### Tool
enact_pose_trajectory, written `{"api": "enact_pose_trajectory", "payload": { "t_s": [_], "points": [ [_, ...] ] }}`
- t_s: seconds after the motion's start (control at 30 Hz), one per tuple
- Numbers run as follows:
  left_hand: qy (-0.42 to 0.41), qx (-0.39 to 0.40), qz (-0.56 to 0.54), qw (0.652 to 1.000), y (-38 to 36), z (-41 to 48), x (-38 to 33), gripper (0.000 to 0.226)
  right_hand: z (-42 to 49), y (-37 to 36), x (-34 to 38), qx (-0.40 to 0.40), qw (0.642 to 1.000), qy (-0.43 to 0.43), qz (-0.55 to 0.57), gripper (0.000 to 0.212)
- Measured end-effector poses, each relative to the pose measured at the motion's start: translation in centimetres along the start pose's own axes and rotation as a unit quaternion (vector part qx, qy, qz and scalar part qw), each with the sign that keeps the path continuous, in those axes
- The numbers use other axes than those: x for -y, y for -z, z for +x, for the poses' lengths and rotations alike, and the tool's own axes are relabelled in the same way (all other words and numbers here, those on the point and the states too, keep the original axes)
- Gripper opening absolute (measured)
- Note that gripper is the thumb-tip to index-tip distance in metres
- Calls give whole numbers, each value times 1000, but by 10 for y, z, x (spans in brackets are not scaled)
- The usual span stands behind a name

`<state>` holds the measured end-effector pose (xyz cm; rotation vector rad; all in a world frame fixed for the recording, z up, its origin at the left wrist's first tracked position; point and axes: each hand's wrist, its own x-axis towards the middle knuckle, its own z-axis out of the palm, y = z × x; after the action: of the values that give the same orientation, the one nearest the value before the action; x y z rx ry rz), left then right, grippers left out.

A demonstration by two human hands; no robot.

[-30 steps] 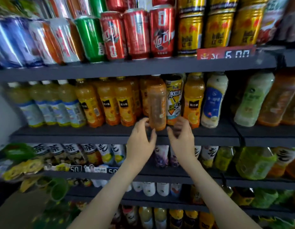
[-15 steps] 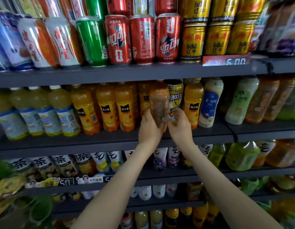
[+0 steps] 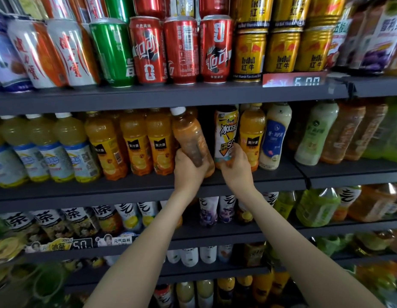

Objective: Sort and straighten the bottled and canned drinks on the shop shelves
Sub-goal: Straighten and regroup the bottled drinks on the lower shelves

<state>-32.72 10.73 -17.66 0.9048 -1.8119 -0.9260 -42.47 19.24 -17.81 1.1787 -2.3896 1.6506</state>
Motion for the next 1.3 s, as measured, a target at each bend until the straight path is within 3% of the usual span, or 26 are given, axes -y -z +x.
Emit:
{"api": "enact_pose_trajectory", "payload": {
  "t_s": [0.17,0.4,0.6,0.8,1.07,1.3],
  "points": [
    [16,17,-48,999,14,-4,5,39,1,-14,0,3,1000,2,-4,68],
    [26,27,-56,998,17,-4,9,51,9,-27,7,-73,992,15,-101,76],
    [34,26,-44,998,17,-4,9,46,20,-34,15,-76,993,-31,-80,81],
    [22,34,-37,999,15,-2,9,46,26,-32,19,-82,990,-51,-108,70],
    [-12,51,-12,999,12,3,9,50,27,-23,15,-64,996,-27,-64,52],
    [-21,55,0,998,14,3,10,53,10,-8,1,-68,995,58,-46,65]
  ]
}}
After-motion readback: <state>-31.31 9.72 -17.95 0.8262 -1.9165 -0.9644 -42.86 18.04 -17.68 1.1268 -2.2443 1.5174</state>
